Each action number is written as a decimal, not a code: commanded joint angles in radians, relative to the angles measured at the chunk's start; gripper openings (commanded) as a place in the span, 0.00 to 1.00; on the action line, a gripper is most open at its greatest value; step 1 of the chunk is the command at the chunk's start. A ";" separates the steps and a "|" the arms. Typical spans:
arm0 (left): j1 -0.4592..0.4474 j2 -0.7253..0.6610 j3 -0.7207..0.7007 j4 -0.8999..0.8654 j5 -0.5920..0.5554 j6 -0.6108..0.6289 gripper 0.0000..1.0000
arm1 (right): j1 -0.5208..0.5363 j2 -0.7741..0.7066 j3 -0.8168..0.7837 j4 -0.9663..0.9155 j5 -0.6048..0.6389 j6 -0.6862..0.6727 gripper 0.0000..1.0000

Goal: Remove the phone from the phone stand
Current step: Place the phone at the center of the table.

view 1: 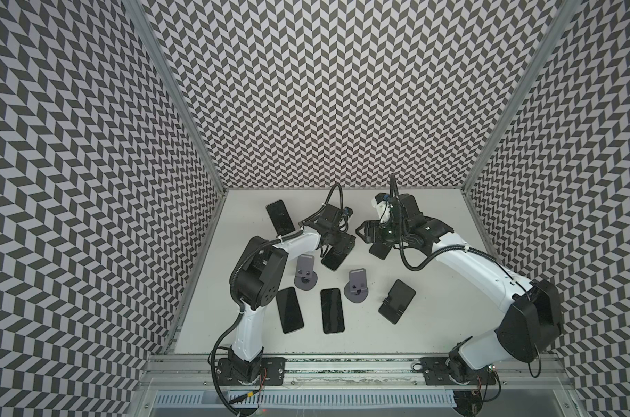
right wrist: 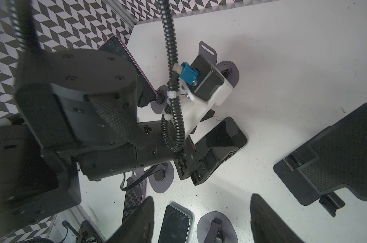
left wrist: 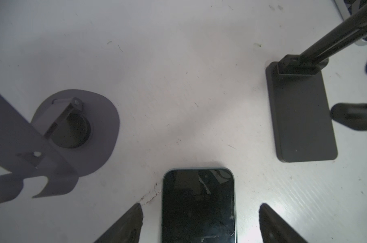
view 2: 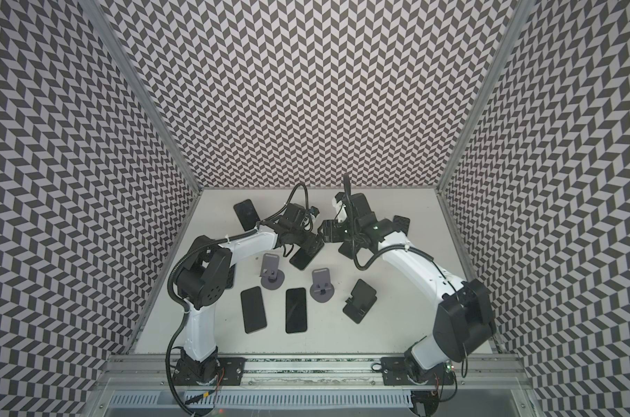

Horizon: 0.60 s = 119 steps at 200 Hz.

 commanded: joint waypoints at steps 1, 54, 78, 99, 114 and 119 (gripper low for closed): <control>0.005 -0.048 0.038 0.007 0.017 -0.004 0.87 | 0.003 -0.007 0.019 0.026 0.006 -0.009 0.70; 0.005 -0.106 0.049 0.036 0.041 -0.020 0.87 | 0.004 -0.014 0.024 0.014 0.016 0.017 0.70; 0.005 -0.147 0.046 0.056 0.051 -0.023 0.87 | 0.004 -0.029 0.018 0.012 0.024 0.030 0.69; 0.005 -0.185 0.042 0.071 0.063 -0.023 0.87 | 0.003 -0.046 0.016 0.013 0.031 0.043 0.69; 0.005 -0.209 0.040 0.072 0.068 -0.023 0.87 | 0.004 -0.058 0.017 0.015 0.038 0.053 0.68; 0.005 -0.216 0.039 0.074 0.068 -0.023 0.87 | 0.004 -0.062 0.016 0.016 0.041 0.057 0.68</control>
